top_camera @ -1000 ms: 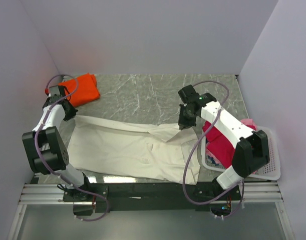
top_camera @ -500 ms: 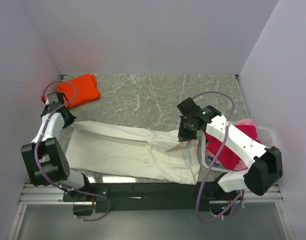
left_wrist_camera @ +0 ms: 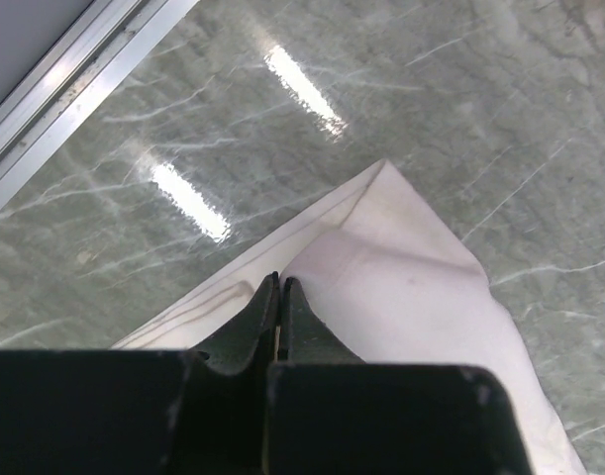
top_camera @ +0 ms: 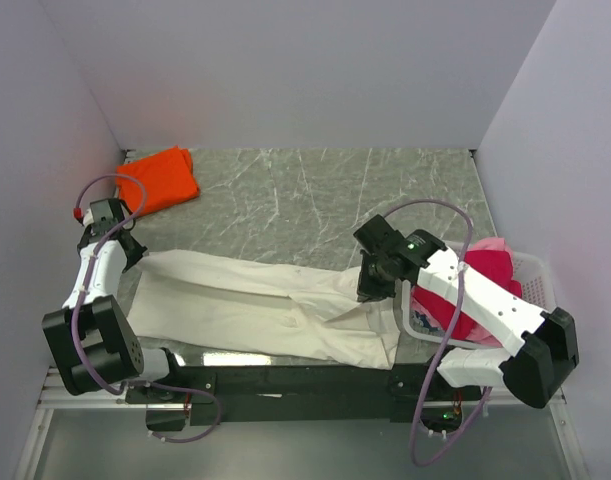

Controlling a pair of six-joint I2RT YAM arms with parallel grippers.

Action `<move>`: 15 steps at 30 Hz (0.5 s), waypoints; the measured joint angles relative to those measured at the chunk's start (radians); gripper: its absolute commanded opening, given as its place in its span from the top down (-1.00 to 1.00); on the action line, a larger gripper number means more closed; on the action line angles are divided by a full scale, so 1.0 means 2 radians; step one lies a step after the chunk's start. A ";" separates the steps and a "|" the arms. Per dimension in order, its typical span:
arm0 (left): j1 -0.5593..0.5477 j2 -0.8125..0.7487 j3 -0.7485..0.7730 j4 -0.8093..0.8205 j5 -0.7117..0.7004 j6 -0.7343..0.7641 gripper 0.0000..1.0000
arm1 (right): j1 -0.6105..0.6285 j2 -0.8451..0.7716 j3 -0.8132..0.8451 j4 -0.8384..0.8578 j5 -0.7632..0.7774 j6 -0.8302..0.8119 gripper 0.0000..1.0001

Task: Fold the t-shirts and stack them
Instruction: Fold the tshirt

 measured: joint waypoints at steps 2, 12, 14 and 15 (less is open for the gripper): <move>0.000 -0.006 -0.005 -0.003 -0.004 0.000 0.97 | 0.006 -0.009 -0.010 0.001 -0.002 0.005 1.00; 0.012 -0.046 -0.025 -0.025 -0.027 -0.011 0.02 | 0.042 -0.016 -0.047 -0.002 -0.017 0.025 0.43; 0.013 -0.063 -0.025 -0.026 -0.026 -0.012 -0.02 | 0.047 -0.020 -0.046 -0.005 -0.015 0.027 0.39; 0.013 -0.070 -0.024 -0.027 -0.024 -0.012 -0.02 | 0.050 -0.023 -0.044 -0.008 -0.013 0.028 0.38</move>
